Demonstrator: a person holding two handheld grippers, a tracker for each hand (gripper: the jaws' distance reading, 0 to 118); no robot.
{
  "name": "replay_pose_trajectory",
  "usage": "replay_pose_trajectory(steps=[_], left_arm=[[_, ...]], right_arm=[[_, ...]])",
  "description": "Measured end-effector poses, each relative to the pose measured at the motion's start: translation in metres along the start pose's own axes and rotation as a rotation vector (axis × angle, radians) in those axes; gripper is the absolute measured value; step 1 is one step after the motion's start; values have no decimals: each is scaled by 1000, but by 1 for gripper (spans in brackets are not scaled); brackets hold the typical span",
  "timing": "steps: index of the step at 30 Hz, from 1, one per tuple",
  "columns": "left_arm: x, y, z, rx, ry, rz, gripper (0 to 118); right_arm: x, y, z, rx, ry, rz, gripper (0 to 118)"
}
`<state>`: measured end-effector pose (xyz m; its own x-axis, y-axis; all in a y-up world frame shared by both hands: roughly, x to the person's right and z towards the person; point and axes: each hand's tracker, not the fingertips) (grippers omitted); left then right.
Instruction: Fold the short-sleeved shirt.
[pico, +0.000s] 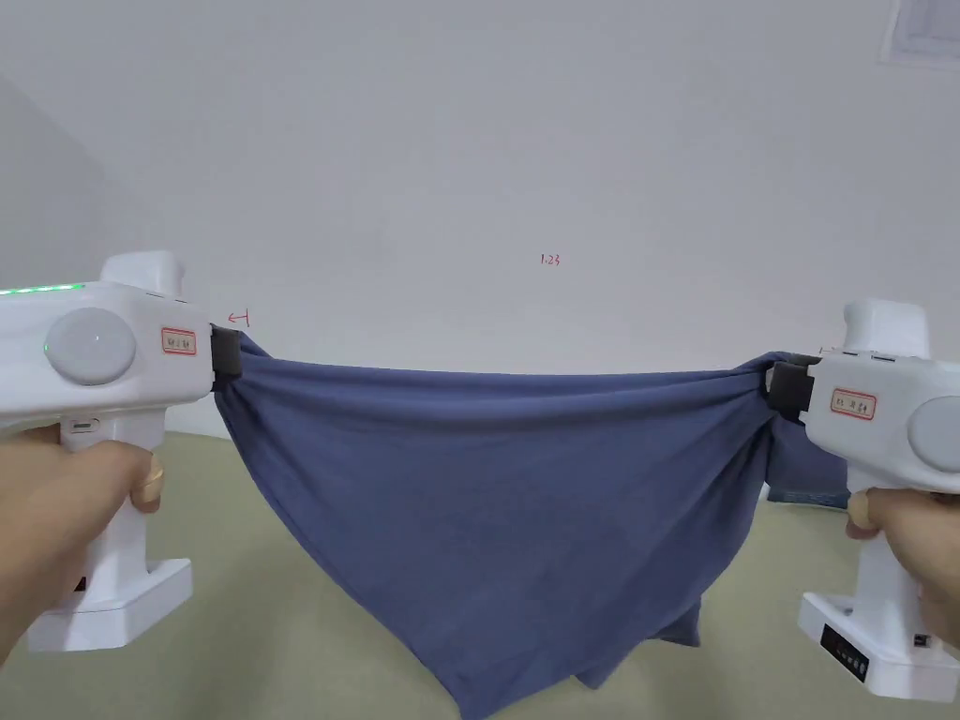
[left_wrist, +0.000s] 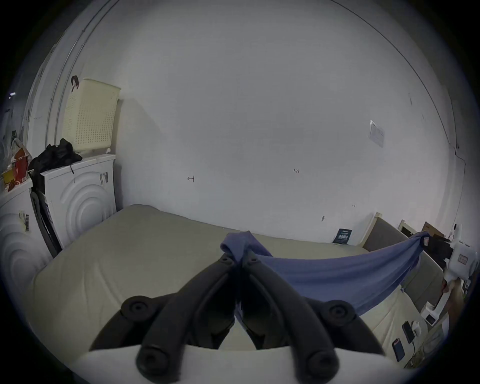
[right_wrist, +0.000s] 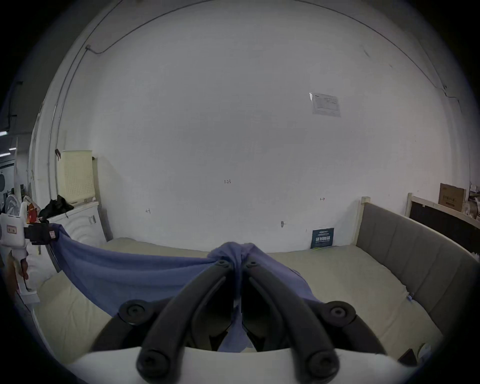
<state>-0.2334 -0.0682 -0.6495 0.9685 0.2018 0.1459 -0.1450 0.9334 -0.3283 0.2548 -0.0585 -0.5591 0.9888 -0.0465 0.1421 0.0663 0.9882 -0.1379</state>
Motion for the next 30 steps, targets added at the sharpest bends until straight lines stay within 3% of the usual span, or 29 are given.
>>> replay_pose_trajectory(steps=[11, 18, 23, 25, 30], left_arm=[[-8, -63, -17, -113, -2, -11, 3], [-25, -142, 0, -232, -13, 40, 3], [-37, -207, 31, -328, -7, 100, 3], [-43, -234, 46, -354, 3, 119, 4], [-55, -296, 80, -464, 11, 159, 4]], right_arm=[[28, -82, -25, -147, -2, -70, 4], [39, -140, 11, -225, 20, -79, 4], [38, -197, 53, -331, 7, 10, 4], [40, -222, 74, -366, 16, -6, 4], [51, -280, 116, -433, -16, -138, 4]])
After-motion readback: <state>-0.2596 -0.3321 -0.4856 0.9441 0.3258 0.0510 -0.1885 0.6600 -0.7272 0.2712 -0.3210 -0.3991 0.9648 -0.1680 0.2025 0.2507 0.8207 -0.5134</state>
